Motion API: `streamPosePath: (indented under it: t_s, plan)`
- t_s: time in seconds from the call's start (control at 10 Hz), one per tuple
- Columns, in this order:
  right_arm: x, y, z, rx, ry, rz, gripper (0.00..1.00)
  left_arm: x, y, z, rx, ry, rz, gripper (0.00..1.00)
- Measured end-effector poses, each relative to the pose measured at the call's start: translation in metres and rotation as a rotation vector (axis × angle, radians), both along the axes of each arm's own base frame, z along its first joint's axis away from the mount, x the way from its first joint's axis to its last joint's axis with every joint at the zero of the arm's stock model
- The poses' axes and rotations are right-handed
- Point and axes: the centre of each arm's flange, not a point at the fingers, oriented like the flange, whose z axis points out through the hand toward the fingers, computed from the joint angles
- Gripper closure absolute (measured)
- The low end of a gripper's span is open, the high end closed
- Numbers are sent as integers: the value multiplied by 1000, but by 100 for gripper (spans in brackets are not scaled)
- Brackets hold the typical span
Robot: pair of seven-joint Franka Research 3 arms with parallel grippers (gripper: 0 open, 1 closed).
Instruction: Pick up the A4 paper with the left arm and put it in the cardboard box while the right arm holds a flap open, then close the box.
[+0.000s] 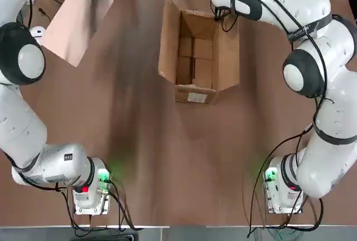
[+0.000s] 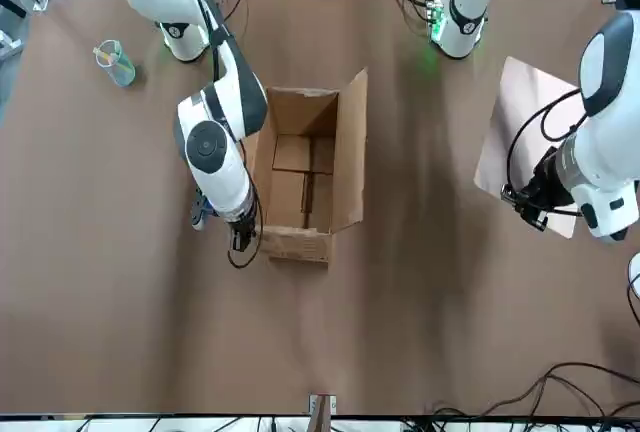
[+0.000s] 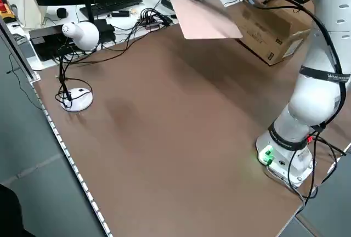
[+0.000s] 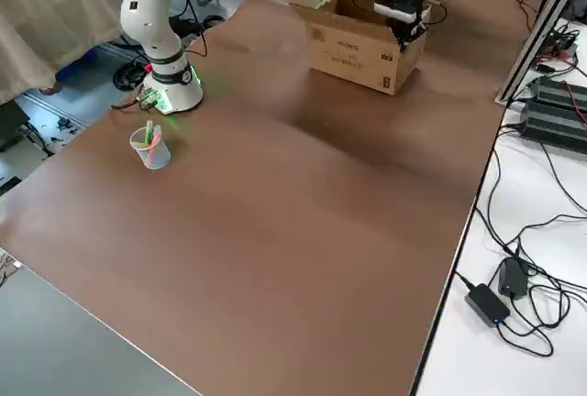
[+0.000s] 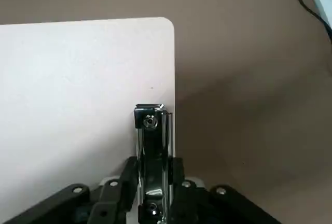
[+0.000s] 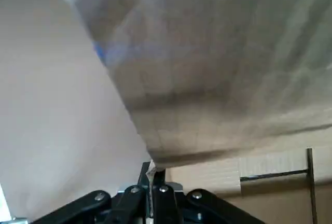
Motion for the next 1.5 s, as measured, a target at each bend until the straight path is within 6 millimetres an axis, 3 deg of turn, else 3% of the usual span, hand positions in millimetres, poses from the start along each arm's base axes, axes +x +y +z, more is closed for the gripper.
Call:
streamPosePath:
  t_s: [0.6, 0.8, 0.9, 1.2, 1.5]
  plan:
    - [5, 10, -22, -3, -4, -16, 96, -14, -17, 20, -23, 22, -24, 69]
    - [8, 13, -24, -1, -10, -22, 89, -17, -32, 22, -42, 22, -5, 69]
    - [7, 14, -23, -3, -13, -20, 82, -20, -46, 24, -47, 20, 18, 69]
    - [1, 26, -21, -8, -22, 3, 40, -33, -112, 29, -41, 5, 141, 69]
    - [-6, 42, -10, -14, -15, 24, 0, -43, -159, 33, -49, -14, 240, 69]
